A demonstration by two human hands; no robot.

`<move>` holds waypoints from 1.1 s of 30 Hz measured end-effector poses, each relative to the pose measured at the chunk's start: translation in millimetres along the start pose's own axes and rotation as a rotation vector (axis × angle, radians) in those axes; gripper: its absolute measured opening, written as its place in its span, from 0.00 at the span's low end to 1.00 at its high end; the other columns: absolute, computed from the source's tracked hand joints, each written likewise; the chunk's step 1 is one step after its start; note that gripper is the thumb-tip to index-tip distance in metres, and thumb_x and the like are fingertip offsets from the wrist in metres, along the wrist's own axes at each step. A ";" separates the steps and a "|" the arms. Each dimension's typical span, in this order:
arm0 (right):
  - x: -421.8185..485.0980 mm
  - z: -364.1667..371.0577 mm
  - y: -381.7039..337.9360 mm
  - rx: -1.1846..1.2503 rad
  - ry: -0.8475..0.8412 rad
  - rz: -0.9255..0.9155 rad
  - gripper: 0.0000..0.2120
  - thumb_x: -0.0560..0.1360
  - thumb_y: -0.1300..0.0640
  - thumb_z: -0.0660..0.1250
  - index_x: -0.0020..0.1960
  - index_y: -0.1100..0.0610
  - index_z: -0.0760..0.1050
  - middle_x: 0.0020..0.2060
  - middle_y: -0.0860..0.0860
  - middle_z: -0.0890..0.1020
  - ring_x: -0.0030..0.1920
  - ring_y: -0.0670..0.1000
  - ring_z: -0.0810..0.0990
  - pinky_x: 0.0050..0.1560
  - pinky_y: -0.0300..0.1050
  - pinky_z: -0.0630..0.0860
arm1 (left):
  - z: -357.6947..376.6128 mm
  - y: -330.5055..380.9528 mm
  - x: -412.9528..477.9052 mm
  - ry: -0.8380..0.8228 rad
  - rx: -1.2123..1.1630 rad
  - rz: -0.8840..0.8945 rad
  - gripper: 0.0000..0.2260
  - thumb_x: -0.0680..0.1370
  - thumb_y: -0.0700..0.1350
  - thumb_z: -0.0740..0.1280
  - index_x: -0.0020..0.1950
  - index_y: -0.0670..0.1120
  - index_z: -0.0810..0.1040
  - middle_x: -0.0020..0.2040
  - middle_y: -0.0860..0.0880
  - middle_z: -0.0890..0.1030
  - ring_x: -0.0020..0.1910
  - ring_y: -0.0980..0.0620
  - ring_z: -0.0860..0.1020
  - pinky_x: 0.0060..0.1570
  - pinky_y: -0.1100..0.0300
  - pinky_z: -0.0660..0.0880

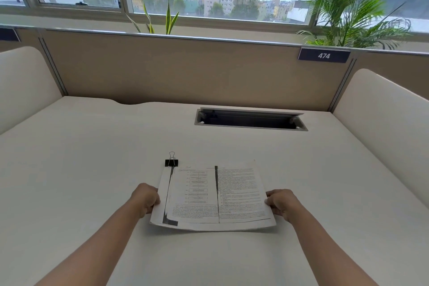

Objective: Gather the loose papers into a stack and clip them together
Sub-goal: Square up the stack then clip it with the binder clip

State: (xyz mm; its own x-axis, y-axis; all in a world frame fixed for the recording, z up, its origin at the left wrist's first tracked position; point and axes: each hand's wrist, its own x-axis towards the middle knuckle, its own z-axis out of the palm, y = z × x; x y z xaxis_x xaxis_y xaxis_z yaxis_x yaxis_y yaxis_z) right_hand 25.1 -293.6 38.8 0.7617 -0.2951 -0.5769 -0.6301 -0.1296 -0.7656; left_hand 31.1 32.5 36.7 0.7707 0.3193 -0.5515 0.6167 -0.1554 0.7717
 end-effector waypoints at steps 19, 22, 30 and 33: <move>12.7 49.2 -58.2 0.160 -0.075 -0.155 0.17 0.72 0.76 0.61 0.57 0.63 0.76 0.43 0.59 0.82 0.45 0.60 0.82 0.41 0.48 0.81 | -68.8 46.7 33.9 0.096 -0.017 0.211 0.19 0.72 0.26 0.63 0.62 0.36 0.75 0.58 0.35 0.79 0.56 0.39 0.78 0.58 0.49 0.75; 12.2 85.6 -83.9 0.179 -0.110 -0.172 0.16 0.73 0.75 0.61 0.57 0.62 0.75 0.39 0.56 0.82 0.40 0.56 0.82 0.32 0.42 0.82 | -103.4 59.2 55.1 0.099 -0.022 0.241 0.19 0.72 0.26 0.63 0.62 0.36 0.75 0.57 0.36 0.79 0.56 0.39 0.78 0.57 0.50 0.75; 11.5 229.6 -148.5 0.271 -0.128 -0.196 0.17 0.74 0.75 0.60 0.59 0.63 0.74 0.41 0.57 0.82 0.41 0.56 0.81 0.36 0.44 0.81 | -233.1 93.1 144.5 0.135 0.006 0.297 0.18 0.73 0.26 0.62 0.62 0.36 0.75 0.56 0.36 0.79 0.57 0.38 0.77 0.59 0.49 0.74; 13.1 293.3 -171.1 0.301 -0.134 -0.204 0.17 0.74 0.75 0.60 0.60 0.64 0.74 0.45 0.60 0.81 0.45 0.59 0.81 0.38 0.45 0.80 | -285.6 99.1 183.9 0.158 0.026 0.297 0.19 0.73 0.26 0.62 0.62 0.37 0.75 0.57 0.36 0.79 0.57 0.38 0.77 0.59 0.48 0.74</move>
State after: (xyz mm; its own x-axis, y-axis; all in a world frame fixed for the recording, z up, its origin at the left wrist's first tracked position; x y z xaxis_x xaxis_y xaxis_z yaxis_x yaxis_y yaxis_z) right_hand 187.3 2.4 78.7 0.8924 -0.1631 -0.4208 -0.4060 0.1168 -0.9064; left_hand 188.0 342.8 102.2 0.8842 0.3971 -0.2458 0.3741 -0.2871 0.8818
